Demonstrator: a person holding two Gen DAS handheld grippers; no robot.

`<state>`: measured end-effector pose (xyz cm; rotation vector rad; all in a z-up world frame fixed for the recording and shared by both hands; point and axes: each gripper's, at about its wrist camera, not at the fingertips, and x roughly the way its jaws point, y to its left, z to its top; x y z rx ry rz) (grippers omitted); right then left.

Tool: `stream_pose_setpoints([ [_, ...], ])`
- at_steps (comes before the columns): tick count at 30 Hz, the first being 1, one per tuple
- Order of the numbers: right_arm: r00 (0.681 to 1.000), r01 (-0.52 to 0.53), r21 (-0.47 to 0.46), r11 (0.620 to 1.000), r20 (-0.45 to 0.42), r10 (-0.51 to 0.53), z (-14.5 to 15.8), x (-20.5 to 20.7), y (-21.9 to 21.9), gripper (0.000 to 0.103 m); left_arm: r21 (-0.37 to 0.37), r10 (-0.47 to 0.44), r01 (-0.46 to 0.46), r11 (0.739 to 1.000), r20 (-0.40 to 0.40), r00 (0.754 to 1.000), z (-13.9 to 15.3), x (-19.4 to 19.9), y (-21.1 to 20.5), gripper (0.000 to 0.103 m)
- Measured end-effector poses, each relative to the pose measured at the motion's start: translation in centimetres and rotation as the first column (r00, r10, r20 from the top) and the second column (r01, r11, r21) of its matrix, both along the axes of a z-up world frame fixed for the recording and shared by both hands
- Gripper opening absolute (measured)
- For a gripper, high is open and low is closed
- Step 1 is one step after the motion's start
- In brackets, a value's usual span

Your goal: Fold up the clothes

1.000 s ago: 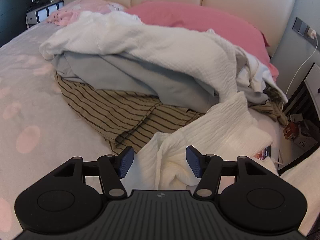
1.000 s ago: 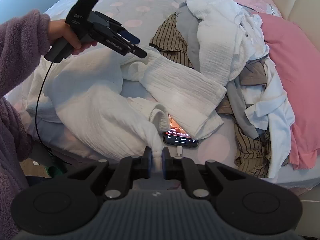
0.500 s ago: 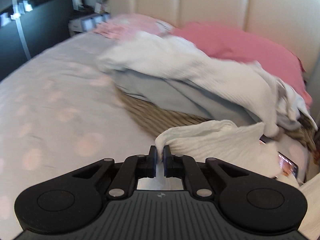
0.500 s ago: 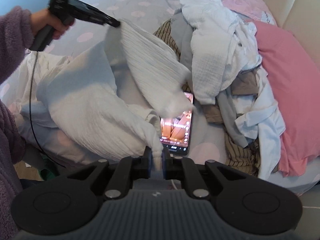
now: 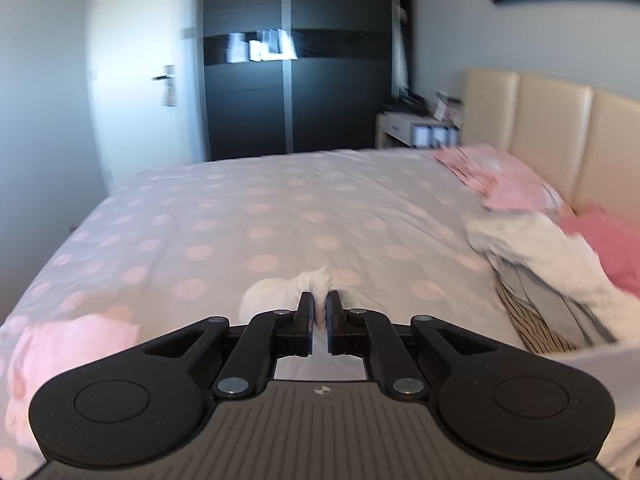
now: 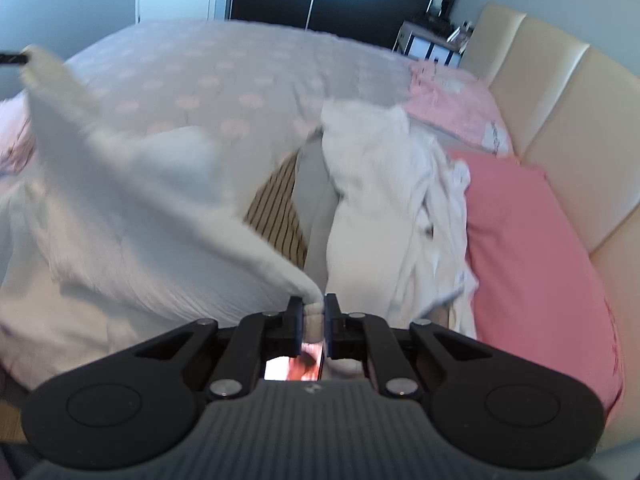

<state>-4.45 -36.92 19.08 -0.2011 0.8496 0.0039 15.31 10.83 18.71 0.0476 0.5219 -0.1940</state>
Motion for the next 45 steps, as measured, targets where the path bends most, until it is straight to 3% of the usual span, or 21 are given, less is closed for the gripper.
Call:
stream_pose_setpoints([
  [3, 0.999, 0.01, 0.024, 1.0, 0.048, -0.011, 0.8, 3.7, 0.6, 0.012, -0.052, 0.072, -0.071, 0.996, 0.01, 0.997, 0.6, -1.2, 3.6, 0.004],
  [9, 0.998, 0.031, -0.01, 0.999, 0.05, -0.031, -0.4, 11.5, 2.2, 0.011, -0.047, 0.132, -0.134, 0.99, -0.024, 0.991, -1.4, -0.3, 5.8, 0.004],
  [13, 0.996, 0.084, -0.047, 0.995, 0.026, -0.083, -2.4, 16.6, 1.6, 0.011, -0.003, 0.123, -0.123, 0.992, -0.053, 0.991, -3.7, 2.3, 4.4, 0.004],
  [19, 0.982, 0.185, -0.104, 0.977, -0.031, -0.189, -7.8, 24.1, -0.7, 0.011, 0.023, 0.059, -0.057, 0.998, -0.122, 0.991, -9.2, 8.2, 0.3, 0.005],
  [25, 0.967, 0.226, -0.137, 0.964, -0.085, -0.239, -13.1, 28.7, -2.3, 0.012, 0.033, -0.004, 0.011, 0.999, -0.19, 0.982, -13.7, 12.0, -0.5, 0.016],
  [28, 0.964, 0.23, -0.15, 0.962, -0.1, -0.246, -14.9, 30.1, -2.8, 0.012, 0.013, 0.003, -0.001, 1.0, -0.208, 0.978, -14.3, 12.5, 1.3, 0.032],
  [30, 0.965, 0.223, -0.163, 0.961, -0.099, -0.241, -15.5, 30.6, -2.7, 0.012, 0.017, 0.02, -0.017, 1.0, -0.214, 0.977, -14.6, 12.4, 2.7, 0.043],
  [35, 0.967, 0.222, -0.155, 0.963, -0.088, -0.237, -15.8, 30.4, -2.9, 0.012, 0.04, 0.071, -0.062, 0.997, -0.308, 0.949, -16.4, 11.3, 6.3, 0.049],
  [39, 0.968, 0.225, -0.149, 0.963, -0.079, -0.239, -15.7, 30.1, -2.9, 0.012, 0.061, 0.04, -0.017, 0.998, -0.415, 0.909, -19.2, 10.2, 6.7, 0.049],
  [42, 0.97, 0.219, -0.166, 0.962, -0.072, -0.233, -15.7, 29.7, -2.3, 0.012, 0.122, 0.041, 0.019, 0.992, -0.471, 0.881, -21.1, 9.6, 6.0, 0.048],
  [43, 0.97, 0.219, -0.167, 0.961, -0.07, -0.233, -15.7, 29.7, -2.3, 0.012, 0.133, 0.045, 0.023, 0.991, -0.484, 0.874, -21.5, 9.5, 5.9, 0.045],
  [45, 0.97, 0.221, -0.168, 0.961, -0.065, -0.234, -15.7, 29.6, -2.4, 0.012, 0.104, 0.045, 0.008, 0.995, -0.498, 0.866, -21.5, 9.5, 6.3, 0.021],
])
